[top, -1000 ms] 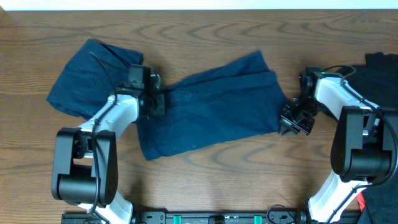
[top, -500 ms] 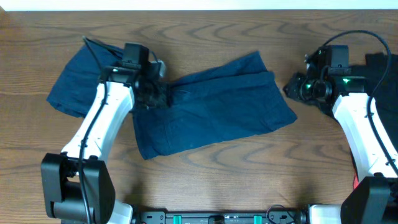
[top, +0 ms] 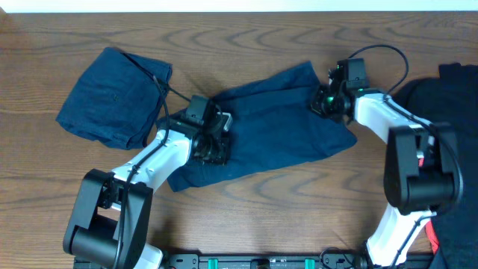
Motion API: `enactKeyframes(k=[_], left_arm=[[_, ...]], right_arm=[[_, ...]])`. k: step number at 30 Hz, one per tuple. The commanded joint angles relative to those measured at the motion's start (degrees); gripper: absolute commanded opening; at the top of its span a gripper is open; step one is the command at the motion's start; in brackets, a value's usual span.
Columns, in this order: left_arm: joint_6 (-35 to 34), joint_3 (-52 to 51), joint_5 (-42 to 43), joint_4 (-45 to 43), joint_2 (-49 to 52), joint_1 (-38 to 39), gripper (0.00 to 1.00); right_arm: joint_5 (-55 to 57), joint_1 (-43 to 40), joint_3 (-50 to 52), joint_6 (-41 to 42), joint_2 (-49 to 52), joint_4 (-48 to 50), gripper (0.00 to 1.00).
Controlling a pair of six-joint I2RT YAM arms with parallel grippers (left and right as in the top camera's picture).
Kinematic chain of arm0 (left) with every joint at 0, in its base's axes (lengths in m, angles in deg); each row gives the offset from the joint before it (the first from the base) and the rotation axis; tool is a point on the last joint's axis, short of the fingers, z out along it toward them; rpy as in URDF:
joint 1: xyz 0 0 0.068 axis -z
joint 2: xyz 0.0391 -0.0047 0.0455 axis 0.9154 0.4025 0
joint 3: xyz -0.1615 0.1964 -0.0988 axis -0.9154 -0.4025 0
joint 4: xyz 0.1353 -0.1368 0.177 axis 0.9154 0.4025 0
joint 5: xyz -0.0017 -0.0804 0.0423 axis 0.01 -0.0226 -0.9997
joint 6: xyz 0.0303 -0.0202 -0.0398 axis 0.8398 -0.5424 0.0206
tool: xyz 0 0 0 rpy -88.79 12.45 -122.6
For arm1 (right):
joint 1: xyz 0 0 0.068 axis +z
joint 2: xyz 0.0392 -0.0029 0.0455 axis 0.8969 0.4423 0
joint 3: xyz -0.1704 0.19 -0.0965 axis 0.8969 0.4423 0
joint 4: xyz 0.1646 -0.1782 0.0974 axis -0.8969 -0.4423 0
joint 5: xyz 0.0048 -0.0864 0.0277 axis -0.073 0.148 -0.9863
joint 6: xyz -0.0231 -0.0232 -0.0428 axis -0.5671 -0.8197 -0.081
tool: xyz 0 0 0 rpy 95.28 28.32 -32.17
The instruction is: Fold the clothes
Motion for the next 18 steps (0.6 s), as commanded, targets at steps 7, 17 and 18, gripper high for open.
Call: enactKeyframes(k=[7, 17, 18], left_arm=[[-0.09, -4.13, -4.24, 0.61, 0.33, -0.04, 0.19], [-1.49, -3.48, -3.76, 1.16, -0.04, -0.11, 0.32], [-1.88, -3.02, -3.76, 1.49, -0.31, -0.11, 0.34]], right_arm=[[-0.42, -0.22, -0.24, 17.77, 6.14, 46.27, 0.01], [-17.86, -6.93, -0.28, 8.02, 4.94, 34.45, 0.01], [-17.84, -7.48, -0.28, 6.12, 4.68, 30.51, 0.02]])
